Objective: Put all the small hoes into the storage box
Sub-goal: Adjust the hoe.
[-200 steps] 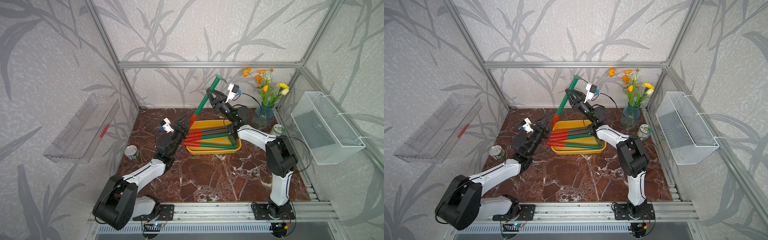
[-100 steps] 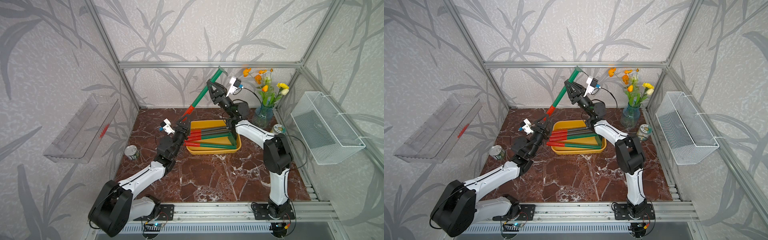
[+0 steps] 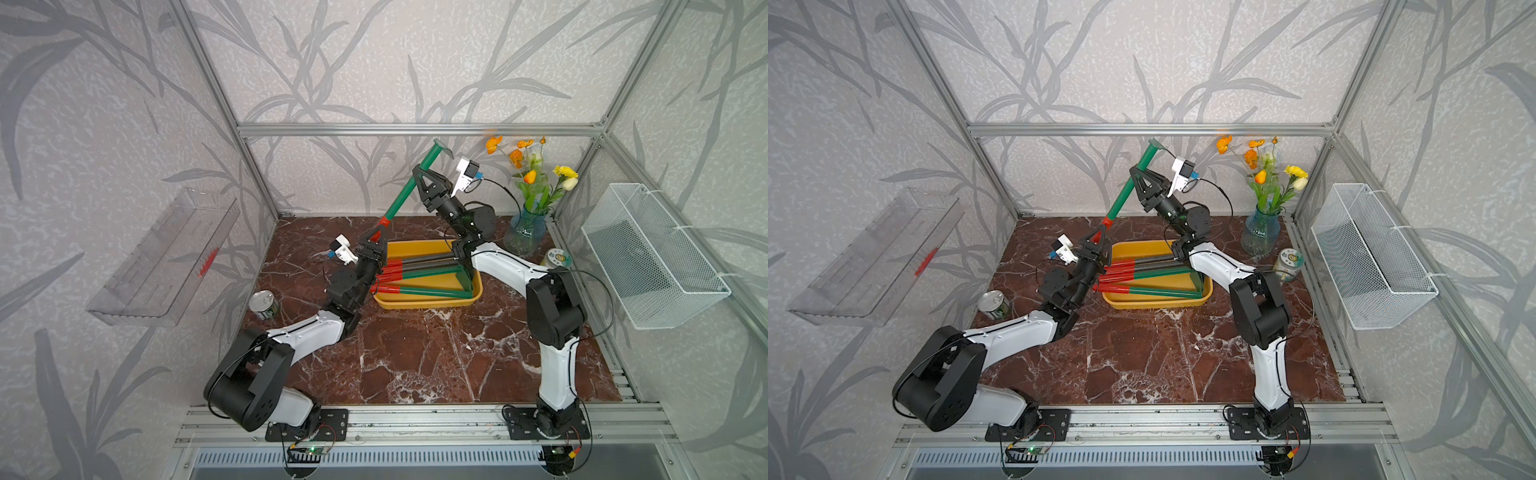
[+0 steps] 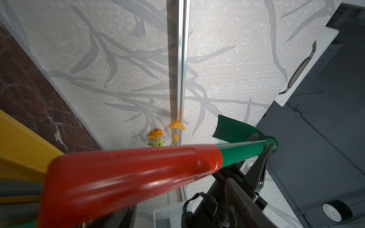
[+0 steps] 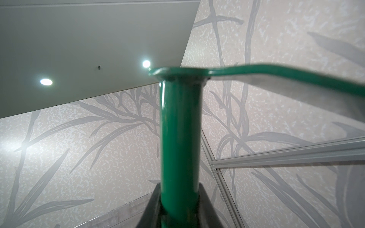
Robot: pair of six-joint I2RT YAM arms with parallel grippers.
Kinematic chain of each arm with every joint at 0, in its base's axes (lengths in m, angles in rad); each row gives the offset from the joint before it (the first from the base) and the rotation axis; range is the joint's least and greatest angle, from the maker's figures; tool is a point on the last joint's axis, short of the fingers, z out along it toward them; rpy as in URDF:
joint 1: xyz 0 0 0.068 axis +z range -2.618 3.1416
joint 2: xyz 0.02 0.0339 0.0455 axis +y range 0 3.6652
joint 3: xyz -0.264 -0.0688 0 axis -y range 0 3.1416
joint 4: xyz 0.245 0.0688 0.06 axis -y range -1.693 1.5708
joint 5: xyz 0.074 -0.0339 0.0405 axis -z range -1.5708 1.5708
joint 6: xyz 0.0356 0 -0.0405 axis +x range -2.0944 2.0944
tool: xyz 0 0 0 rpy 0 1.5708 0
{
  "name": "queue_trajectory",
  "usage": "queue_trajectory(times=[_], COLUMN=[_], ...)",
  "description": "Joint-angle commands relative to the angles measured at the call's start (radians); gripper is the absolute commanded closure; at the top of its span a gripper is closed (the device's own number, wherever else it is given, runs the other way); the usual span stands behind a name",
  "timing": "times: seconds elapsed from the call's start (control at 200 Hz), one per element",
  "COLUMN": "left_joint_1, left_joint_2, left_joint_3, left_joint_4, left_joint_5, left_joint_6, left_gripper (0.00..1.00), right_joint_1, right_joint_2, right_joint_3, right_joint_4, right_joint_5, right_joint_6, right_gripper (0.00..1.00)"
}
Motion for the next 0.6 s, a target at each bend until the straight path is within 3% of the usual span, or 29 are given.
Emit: queue_trajectory(times=[0.0,0.435,0.595], left_joint_1=[0.003,0.016,0.029], left_joint_2=[-0.017,0.101,0.093], left_joint_3=[0.037,0.138,0.142], left_joint_4=[0.072,0.239,0.244], left_joint_5=[-0.034,-0.087,-0.097], left_joint_6=[0.028,0.01,0.018], left_gripper=[0.31,0.31,0.37], right_joint_1=[-0.006,-0.001,-0.002], right_joint_2=[-0.086,-0.129,-0.166], right_joint_3=[-0.008,-0.099,-0.203], right_joint_4=[0.102,0.101,0.101], right_joint_5=[0.007,-0.009,-0.011], right_joint_6=[0.008,0.035,0.021], right_gripper=[1.0,1.0,1.0])
